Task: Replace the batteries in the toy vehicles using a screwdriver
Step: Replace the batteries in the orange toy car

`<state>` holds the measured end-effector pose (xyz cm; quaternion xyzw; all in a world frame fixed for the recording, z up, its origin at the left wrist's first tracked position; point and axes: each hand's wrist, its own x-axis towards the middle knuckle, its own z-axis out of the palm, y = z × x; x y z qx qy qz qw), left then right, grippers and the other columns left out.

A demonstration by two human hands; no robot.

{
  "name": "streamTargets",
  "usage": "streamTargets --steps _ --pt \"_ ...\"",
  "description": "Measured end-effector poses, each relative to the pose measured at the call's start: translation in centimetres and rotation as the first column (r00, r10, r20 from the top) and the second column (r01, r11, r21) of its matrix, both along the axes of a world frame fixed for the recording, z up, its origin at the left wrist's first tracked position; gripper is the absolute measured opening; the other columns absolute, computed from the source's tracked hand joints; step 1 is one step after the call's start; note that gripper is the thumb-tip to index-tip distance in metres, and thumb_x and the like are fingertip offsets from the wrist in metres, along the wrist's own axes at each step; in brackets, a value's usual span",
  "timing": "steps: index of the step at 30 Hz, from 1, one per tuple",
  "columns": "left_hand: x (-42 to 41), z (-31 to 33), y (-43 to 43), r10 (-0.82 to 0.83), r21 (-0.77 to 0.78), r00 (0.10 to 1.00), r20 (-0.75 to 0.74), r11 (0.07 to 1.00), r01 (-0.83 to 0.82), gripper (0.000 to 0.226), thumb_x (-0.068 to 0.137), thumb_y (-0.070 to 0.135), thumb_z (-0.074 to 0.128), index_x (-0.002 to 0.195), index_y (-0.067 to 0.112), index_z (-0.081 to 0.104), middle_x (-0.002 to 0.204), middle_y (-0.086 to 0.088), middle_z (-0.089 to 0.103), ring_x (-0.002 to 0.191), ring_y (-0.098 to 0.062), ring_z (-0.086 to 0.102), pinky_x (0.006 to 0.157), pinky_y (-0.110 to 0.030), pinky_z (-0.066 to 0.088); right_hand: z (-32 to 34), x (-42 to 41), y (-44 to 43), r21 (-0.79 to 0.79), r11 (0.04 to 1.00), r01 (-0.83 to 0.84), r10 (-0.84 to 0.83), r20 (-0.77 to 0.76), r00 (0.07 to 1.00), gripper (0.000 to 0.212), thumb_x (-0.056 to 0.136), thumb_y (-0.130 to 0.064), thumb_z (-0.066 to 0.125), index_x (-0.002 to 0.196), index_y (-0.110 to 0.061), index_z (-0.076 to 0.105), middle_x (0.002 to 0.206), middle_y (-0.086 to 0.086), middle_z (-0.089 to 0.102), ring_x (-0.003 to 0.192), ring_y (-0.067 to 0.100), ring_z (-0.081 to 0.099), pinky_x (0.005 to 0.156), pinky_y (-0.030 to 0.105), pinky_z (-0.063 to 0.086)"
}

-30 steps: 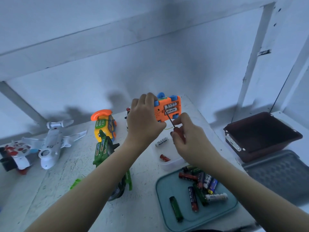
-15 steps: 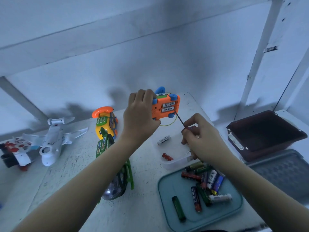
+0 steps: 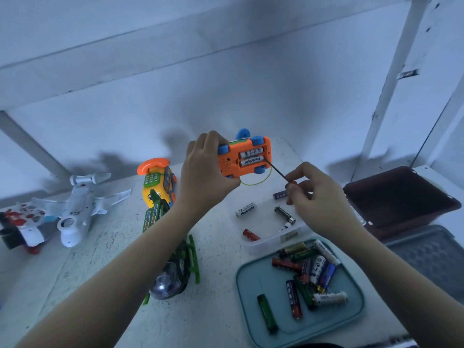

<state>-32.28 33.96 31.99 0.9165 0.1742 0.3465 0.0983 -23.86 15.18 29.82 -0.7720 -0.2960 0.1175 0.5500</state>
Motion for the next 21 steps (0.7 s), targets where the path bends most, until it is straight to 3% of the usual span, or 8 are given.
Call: streamTargets --steps 4,9,14,21 --pt "-0.1 -0.1 0.3 -0.022 -0.016 1.000 -0.002 1.000 0.022 0.053 0.058 0.014 0.084 0.100 0.010 0.053 0.096 0.007 0.048 0.087 -0.018 0.046 0.066 -0.014 0.030 0.2 0.3 -0.1 -0.007 1.000 -0.007 0.007 -0.035 0.999 0.011 0.092 -0.009 0.052 0.089 -0.018 0.058 0.064 0.009 0.066 0.040 0.003 0.044 0.041 0.009 0.036" --pt "-0.1 -0.3 0.5 -0.057 -0.008 0.998 -0.031 0.998 0.057 0.053 0.057 0.011 0.084 0.101 0.009 0.054 0.097 0.008 0.049 0.088 -0.016 0.046 0.067 -0.013 0.029 0.0 0.8 0.1 0.077 0.997 -0.021 0.048 -0.357 0.933 0.008 0.095 -0.008 0.052 0.092 -0.010 0.059 0.055 0.002 0.057 0.034 0.008 0.032 0.034 0.017 0.026" --pt "0.0 -0.7 0.6 -0.058 -0.017 0.997 -0.051 0.998 0.057 0.052 0.056 0.009 0.083 0.099 0.010 0.054 0.096 0.004 0.053 0.087 -0.017 0.045 0.064 -0.014 0.029 -0.7 1.9 -0.5 0.044 0.995 -0.086 0.095 -0.292 0.952 0.007 0.094 -0.006 0.055 0.089 -0.008 0.060 0.055 0.005 0.050 0.038 0.010 0.028 0.036 0.015 0.024" --pt "0.2 -1.1 0.3 -0.062 -0.008 0.995 -0.079 0.998 0.062 0.053 0.056 0.011 0.084 0.100 0.010 0.054 0.099 -0.001 0.056 0.087 -0.016 0.042 0.065 -0.014 0.029 -0.9 3.2 -1.9 0.054 0.986 -0.159 0.168 -0.386 0.907 0.009 0.092 -0.002 0.055 0.088 -0.006 0.061 0.051 0.002 0.049 0.036 0.009 0.024 0.037 0.013 0.019"
